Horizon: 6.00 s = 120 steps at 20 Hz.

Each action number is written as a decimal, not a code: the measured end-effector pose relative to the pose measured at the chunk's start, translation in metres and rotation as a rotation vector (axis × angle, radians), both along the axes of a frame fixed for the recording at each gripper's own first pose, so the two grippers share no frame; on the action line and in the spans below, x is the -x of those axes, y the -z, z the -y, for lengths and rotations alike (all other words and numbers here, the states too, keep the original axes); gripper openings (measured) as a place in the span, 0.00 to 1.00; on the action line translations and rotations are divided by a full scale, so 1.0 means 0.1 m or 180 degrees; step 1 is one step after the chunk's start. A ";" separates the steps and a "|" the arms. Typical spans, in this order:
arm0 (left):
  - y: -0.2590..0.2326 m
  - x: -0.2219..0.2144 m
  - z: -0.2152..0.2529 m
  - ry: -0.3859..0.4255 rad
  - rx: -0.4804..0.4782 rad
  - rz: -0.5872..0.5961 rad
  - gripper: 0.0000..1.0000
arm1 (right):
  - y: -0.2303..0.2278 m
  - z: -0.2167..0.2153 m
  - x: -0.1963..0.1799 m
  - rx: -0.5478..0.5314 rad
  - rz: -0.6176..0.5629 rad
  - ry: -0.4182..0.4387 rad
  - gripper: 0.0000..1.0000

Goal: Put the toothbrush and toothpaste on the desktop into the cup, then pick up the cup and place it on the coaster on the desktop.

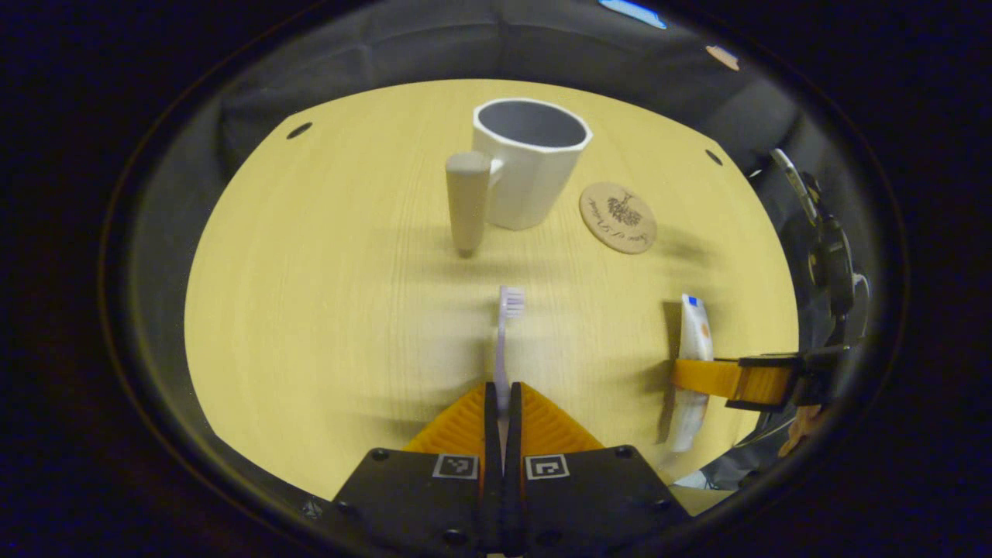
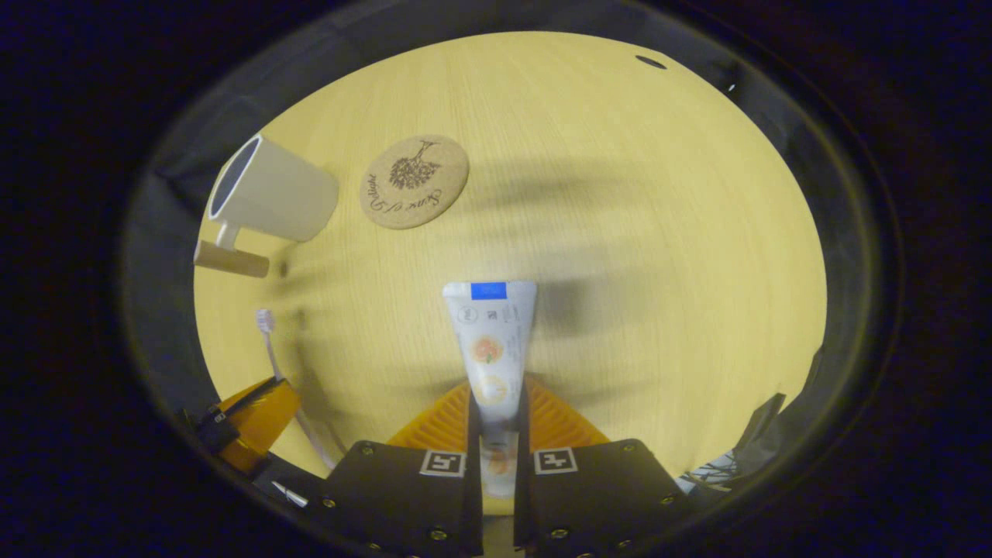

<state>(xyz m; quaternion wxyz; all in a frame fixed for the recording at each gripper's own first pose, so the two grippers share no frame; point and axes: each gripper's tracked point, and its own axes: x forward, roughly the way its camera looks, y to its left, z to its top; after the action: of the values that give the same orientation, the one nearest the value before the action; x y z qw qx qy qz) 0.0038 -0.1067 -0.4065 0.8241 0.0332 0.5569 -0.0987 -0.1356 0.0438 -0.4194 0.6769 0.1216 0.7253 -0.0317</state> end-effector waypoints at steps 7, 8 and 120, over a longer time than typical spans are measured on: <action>-0.98 -0.53 0.40 -0.0075 0.0453 0.0463 0.08 | -0.07 -0.08 0.13 -0.0096 0.0036 0.0034 0.18; -1.11 -0.69 0.42 -0.0064 0.0471 0.0557 0.08 | -0.09 -0.10 0.15 -0.0112 0.0043 0.0028 0.18; -0.13 -1.63 0.69 0.1714 -0.0551 -0.0322 0.29 | -1.08 1.18 -1.70 0.0266 0.2487 0.1199 0.94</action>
<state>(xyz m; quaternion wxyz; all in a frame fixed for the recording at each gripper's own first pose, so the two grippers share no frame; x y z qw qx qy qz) 0.1672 -0.1757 -0.3933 0.7334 0.2452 0.5748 -0.2675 0.0341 -0.0739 -0.3113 0.8873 0.2272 0.3778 -0.1356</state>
